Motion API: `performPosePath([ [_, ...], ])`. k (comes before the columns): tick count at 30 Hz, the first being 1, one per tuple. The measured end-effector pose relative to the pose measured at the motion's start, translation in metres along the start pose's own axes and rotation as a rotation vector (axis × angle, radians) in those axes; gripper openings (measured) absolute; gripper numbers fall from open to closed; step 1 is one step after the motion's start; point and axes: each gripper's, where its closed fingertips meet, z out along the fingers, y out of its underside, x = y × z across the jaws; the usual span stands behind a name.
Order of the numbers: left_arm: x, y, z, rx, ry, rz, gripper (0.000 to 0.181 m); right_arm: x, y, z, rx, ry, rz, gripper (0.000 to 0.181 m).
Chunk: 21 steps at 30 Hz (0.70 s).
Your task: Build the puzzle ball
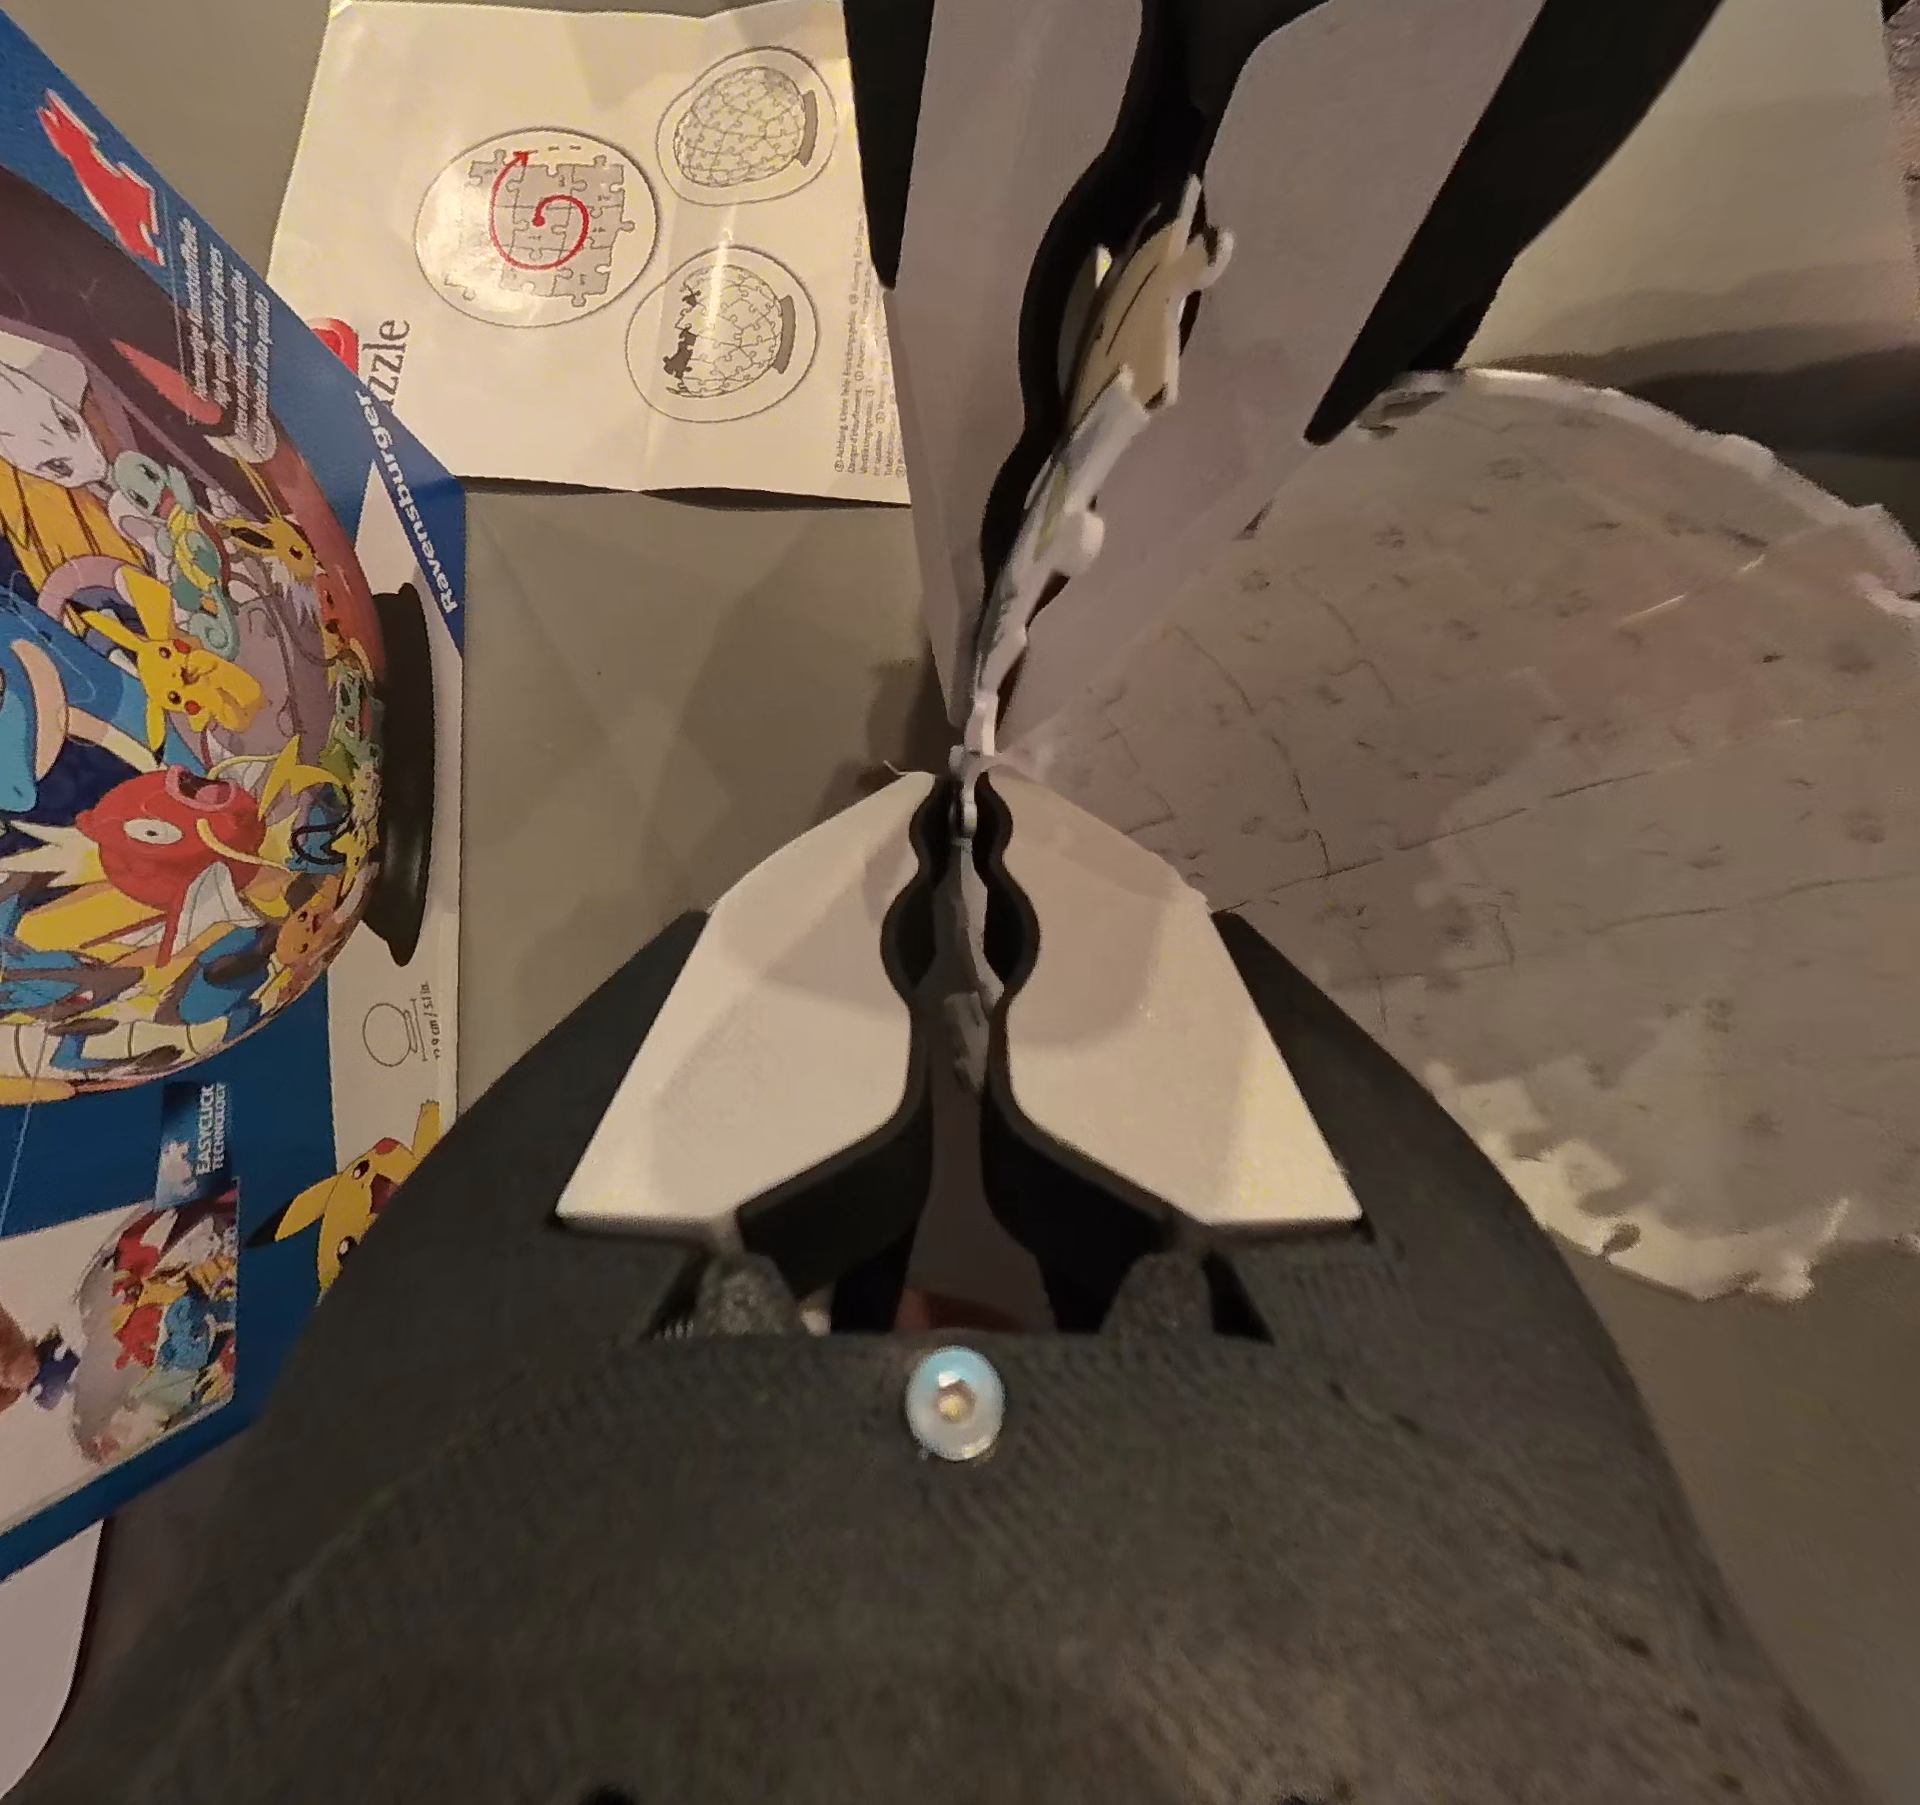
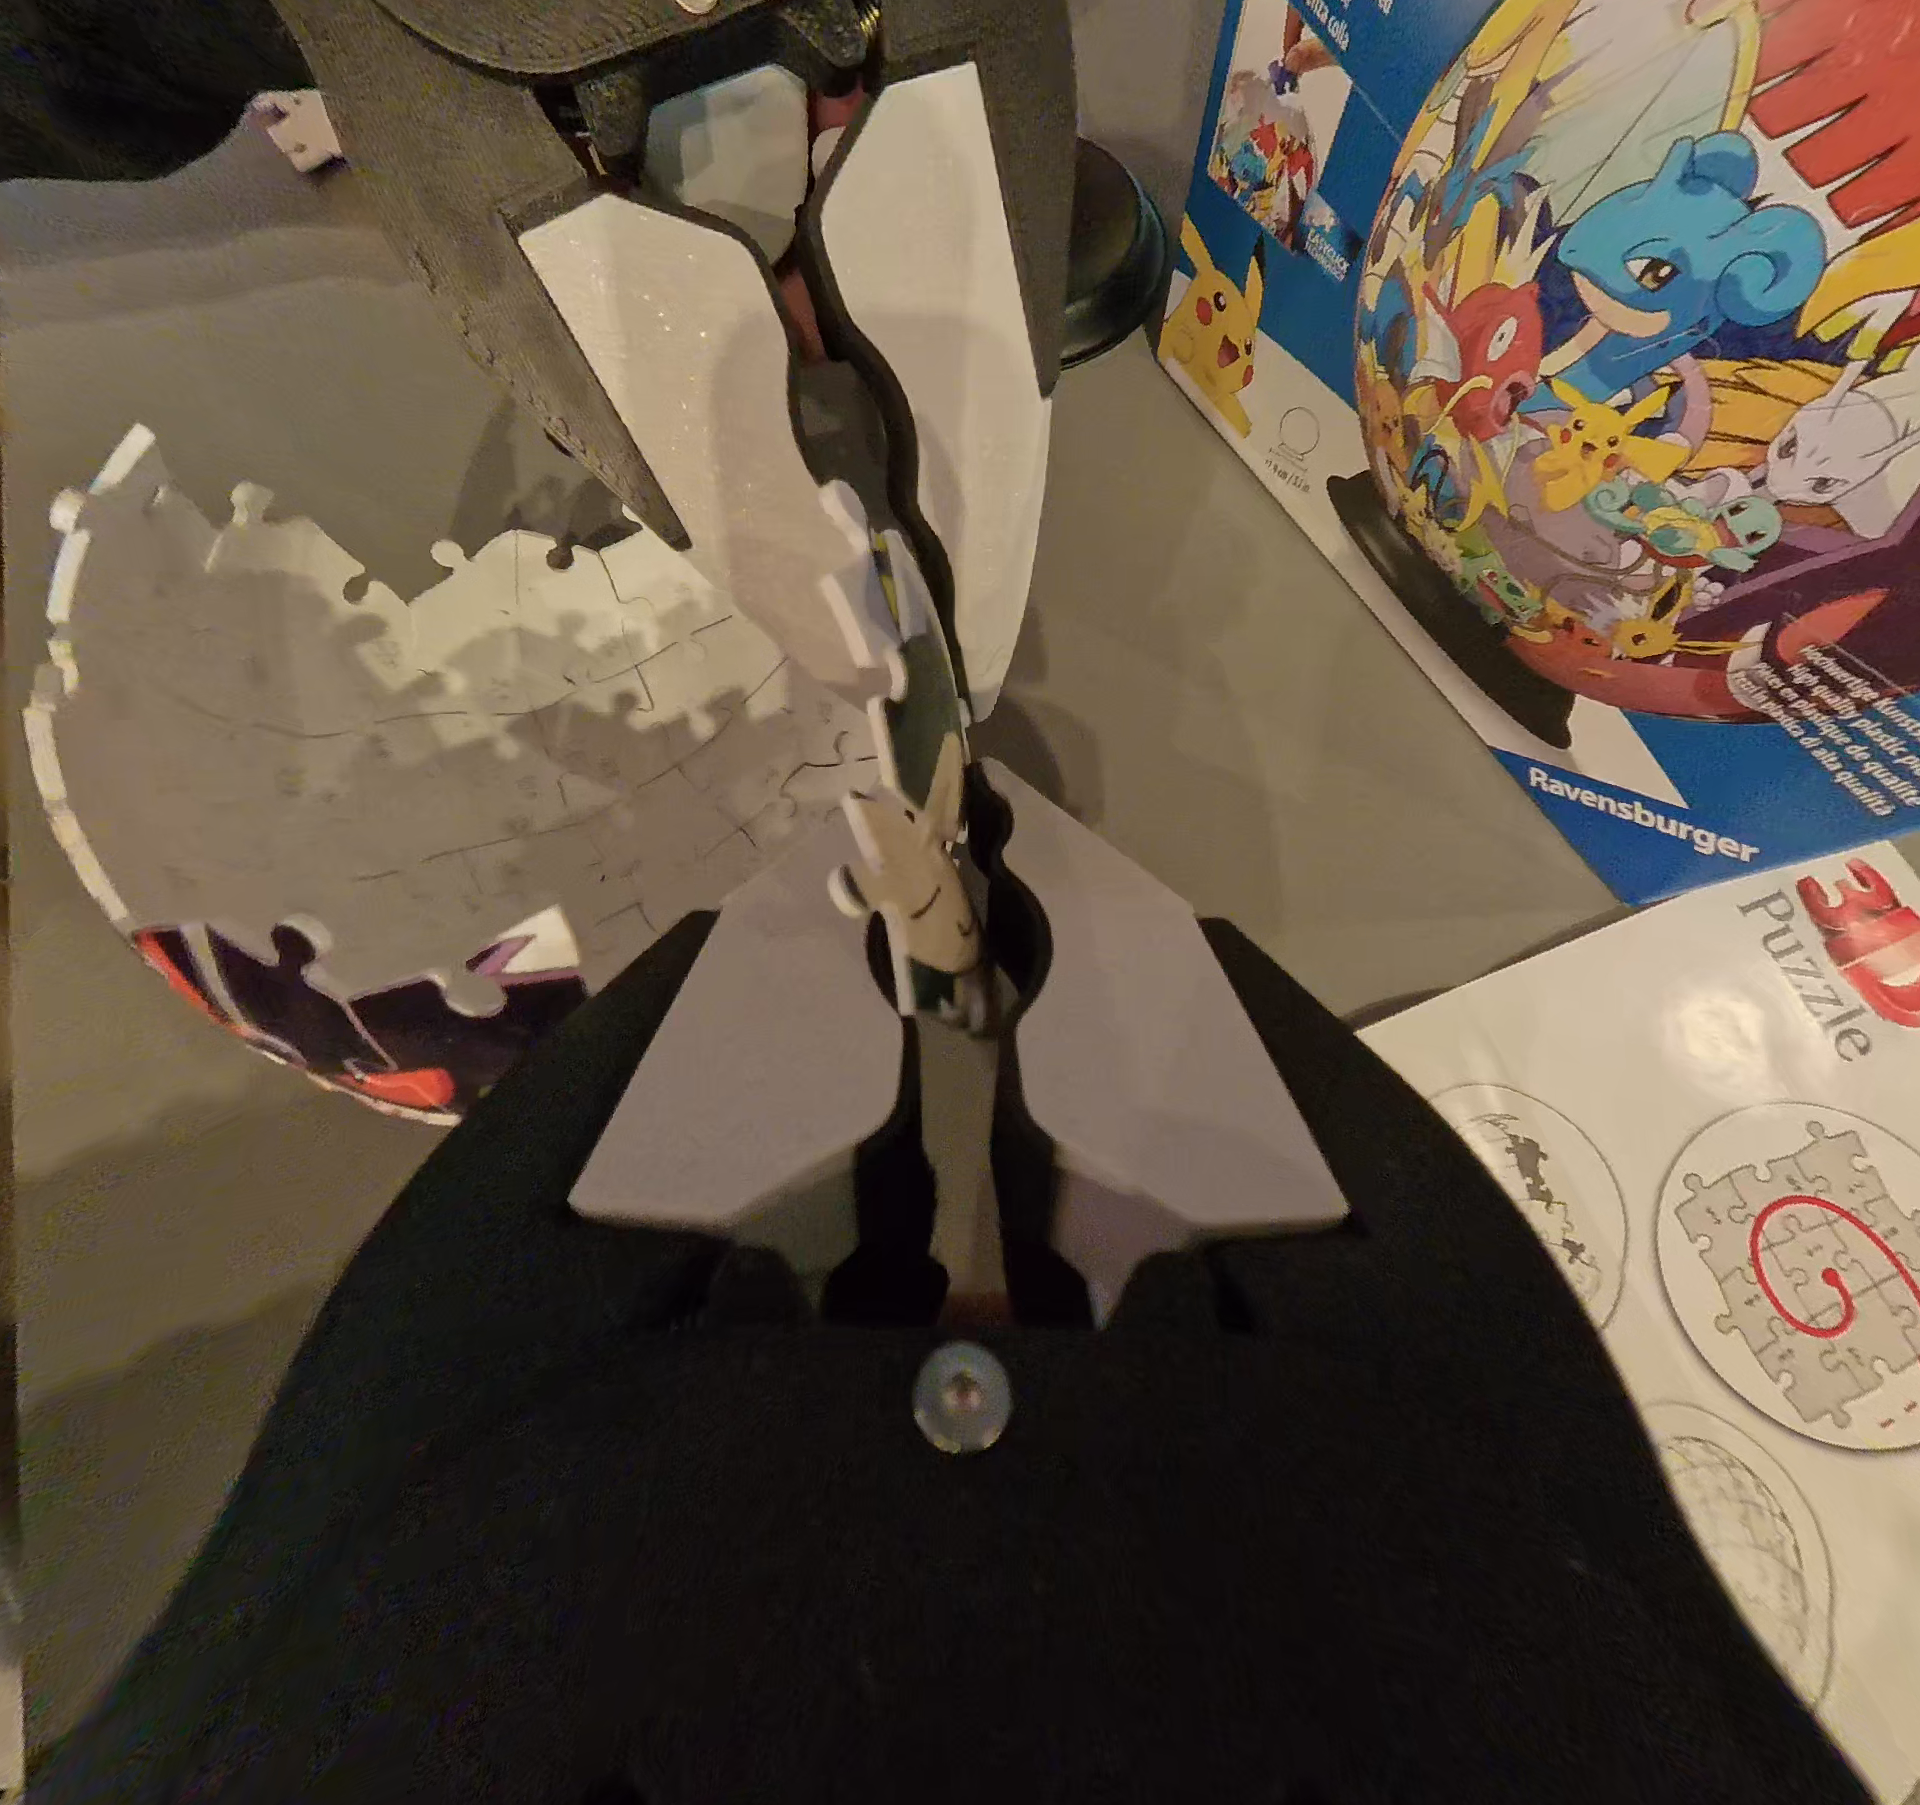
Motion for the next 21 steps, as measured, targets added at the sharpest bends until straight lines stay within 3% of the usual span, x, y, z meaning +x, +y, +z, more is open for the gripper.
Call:
performPosePath([
  [21,0.0003,0.0003,0.0005,0.000,0.009,-0.003,0.003,0.0006,-0.0016,-0.0044,0.006,0.034,-0.086,0.001],
])
